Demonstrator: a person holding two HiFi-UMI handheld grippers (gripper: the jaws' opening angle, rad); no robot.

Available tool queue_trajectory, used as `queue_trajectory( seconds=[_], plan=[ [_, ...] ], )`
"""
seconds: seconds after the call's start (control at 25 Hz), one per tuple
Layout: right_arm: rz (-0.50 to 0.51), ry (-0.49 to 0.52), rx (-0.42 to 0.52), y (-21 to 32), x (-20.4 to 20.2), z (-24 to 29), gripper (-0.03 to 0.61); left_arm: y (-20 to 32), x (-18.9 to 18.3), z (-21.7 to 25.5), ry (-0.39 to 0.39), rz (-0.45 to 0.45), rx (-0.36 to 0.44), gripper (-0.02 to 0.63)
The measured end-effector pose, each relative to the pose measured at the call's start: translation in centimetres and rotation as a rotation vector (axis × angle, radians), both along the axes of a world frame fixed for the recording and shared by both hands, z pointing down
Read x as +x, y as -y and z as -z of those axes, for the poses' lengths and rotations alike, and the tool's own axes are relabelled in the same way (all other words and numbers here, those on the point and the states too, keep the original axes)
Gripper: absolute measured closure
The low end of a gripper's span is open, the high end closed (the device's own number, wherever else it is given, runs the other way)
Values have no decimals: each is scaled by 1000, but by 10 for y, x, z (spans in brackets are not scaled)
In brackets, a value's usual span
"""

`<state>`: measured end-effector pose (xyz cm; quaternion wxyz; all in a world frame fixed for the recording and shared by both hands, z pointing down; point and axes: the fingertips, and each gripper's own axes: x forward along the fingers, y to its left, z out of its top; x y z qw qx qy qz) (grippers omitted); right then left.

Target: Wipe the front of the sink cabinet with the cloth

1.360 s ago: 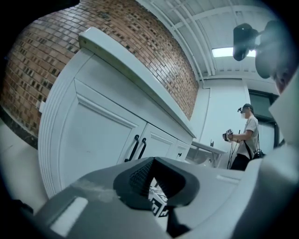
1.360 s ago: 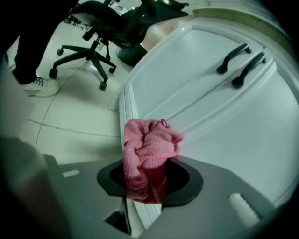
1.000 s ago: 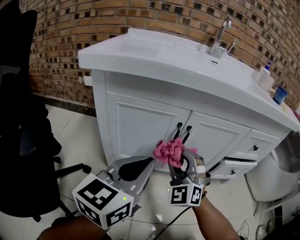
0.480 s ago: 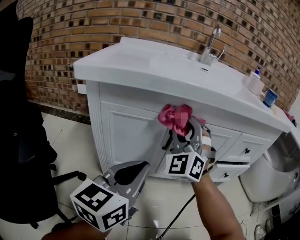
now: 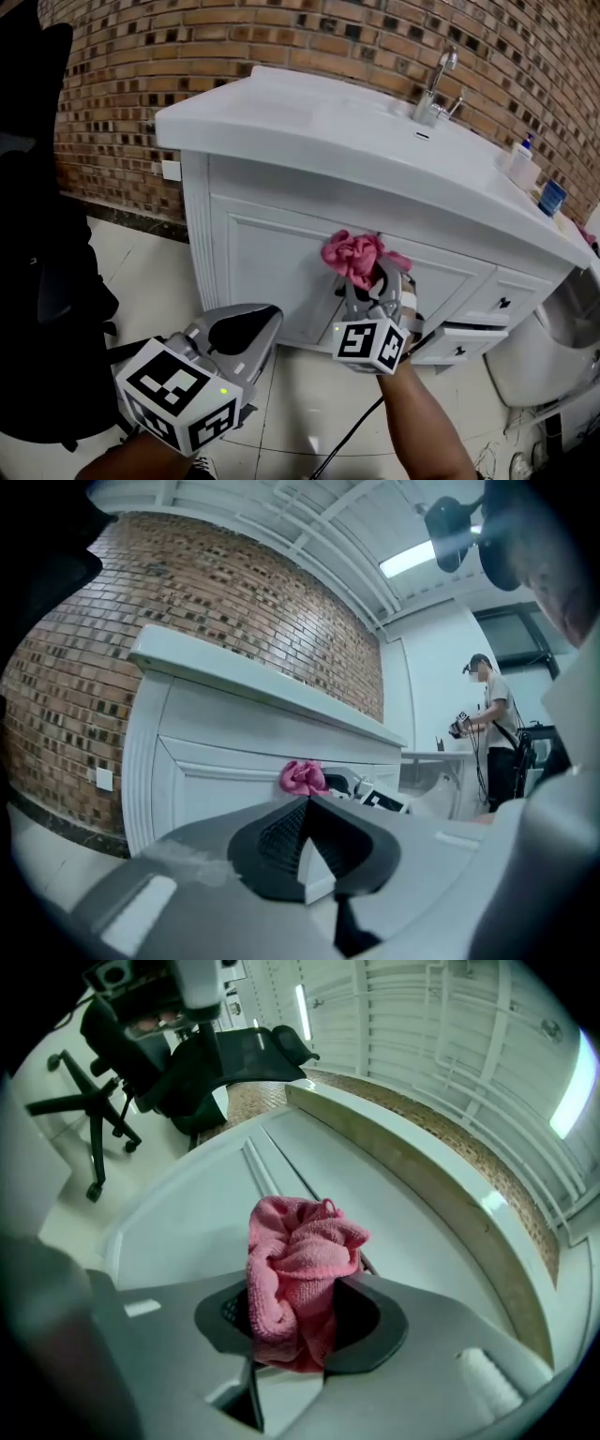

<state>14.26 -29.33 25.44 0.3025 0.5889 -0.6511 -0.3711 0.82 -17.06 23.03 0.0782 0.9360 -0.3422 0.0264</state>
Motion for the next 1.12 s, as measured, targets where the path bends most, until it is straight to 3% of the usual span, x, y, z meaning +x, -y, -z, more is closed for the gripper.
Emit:
queue_trajectory(
  seconds=[0.12, 0.24, 0.4, 1.12],
  plan=[
    [11, 83, -1, -5, 1, -3, 428, 1, 7, -25, 50, -13, -43, 611],
    [14, 134, 10, -10, 0, -4, 428, 0, 9, -31, 37, -21, -77, 611],
    [10, 118, -19, -15, -1, -30, 428, -2, 10, -26, 14, -27, -76, 611],
    [8, 76, 57, -18, 2, -109, 428, 7, 14, -41, 13, -15, -120, 611]
  ],
)
